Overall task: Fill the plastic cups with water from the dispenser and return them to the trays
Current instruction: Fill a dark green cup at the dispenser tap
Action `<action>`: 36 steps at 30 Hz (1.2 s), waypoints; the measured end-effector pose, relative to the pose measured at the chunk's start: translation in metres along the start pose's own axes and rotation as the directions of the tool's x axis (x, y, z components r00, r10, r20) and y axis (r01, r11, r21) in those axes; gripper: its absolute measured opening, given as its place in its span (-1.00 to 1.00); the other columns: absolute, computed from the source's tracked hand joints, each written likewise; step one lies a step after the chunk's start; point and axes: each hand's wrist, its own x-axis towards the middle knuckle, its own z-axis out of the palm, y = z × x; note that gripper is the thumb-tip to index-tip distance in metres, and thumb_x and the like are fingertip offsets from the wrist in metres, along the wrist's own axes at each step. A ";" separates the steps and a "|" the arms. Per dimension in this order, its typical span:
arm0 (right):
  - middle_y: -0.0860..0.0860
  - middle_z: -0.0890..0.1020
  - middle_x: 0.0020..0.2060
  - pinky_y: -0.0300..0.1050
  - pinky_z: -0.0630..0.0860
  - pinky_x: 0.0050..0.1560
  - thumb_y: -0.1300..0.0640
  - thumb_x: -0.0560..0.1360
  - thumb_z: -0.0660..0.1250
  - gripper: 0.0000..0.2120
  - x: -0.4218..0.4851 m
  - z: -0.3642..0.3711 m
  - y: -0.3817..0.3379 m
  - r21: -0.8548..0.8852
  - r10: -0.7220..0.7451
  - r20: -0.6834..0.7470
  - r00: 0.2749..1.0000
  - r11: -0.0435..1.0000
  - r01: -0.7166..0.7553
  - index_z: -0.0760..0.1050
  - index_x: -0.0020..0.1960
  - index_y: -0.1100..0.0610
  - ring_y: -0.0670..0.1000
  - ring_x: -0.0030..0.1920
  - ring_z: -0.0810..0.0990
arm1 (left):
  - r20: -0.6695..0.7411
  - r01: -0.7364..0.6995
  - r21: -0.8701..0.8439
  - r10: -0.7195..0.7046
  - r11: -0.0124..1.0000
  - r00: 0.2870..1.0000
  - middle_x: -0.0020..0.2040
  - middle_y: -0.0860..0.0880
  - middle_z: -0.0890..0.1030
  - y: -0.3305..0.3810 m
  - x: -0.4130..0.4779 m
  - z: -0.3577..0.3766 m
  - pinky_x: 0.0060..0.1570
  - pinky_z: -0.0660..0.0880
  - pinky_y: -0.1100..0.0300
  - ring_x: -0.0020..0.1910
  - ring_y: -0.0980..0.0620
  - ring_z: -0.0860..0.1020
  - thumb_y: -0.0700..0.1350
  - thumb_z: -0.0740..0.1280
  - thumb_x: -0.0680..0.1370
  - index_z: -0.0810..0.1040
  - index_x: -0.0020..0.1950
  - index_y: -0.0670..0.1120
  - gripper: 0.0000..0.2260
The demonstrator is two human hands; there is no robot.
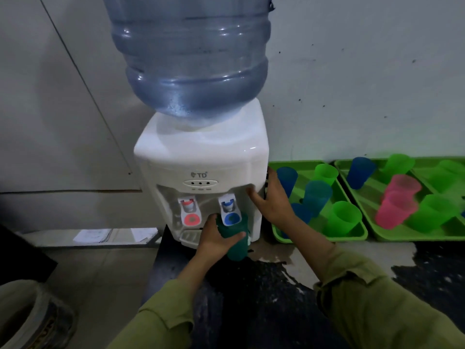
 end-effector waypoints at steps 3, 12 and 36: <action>0.09 0.45 0.20 -0.16 0.39 0.11 0.05 0.49 0.33 -0.48 -0.003 0.003 0.000 -0.019 0.011 -0.033 0.999 1.000 -0.012 0.24 0.37 0.16 0.03 0.19 0.44 | 0.032 -0.045 0.012 0.044 0.999 0.998 -0.02 0.18 0.54 0.001 0.009 -0.005 -0.19 0.44 0.49 -0.04 0.22 0.54 -0.03 0.59 0.22 0.38 -0.02 0.15 -0.51; 0.08 0.48 0.13 -0.11 0.45 0.07 0.11 0.44 0.40 -0.51 -0.032 0.014 0.008 -0.096 0.070 -0.108 0.992 0.992 -0.081 0.30 0.29 0.17 0.01 0.11 0.46 | 0.114 -0.123 0.087 0.113 0.989 0.987 0.19 -0.09 0.55 -0.008 0.019 -0.011 0.16 0.49 0.01 0.15 -0.04 0.53 -0.09 0.59 0.22 0.38 0.19 -0.10 -0.37; 0.17 0.64 -0.26 -0.19 0.26 -0.30 0.11 0.50 0.30 -0.80 -0.052 0.048 0.000 -0.345 0.241 0.096 0.966 0.918 -0.194 0.59 -0.17 0.22 0.11 -0.24 0.57 | 0.135 -0.083 0.188 0.058 0.979 0.989 -0.03 0.07 0.47 -0.002 0.013 -0.010 -0.09 0.37 0.27 -0.03 0.07 0.48 -0.13 0.55 0.26 0.32 -0.07 0.08 -0.54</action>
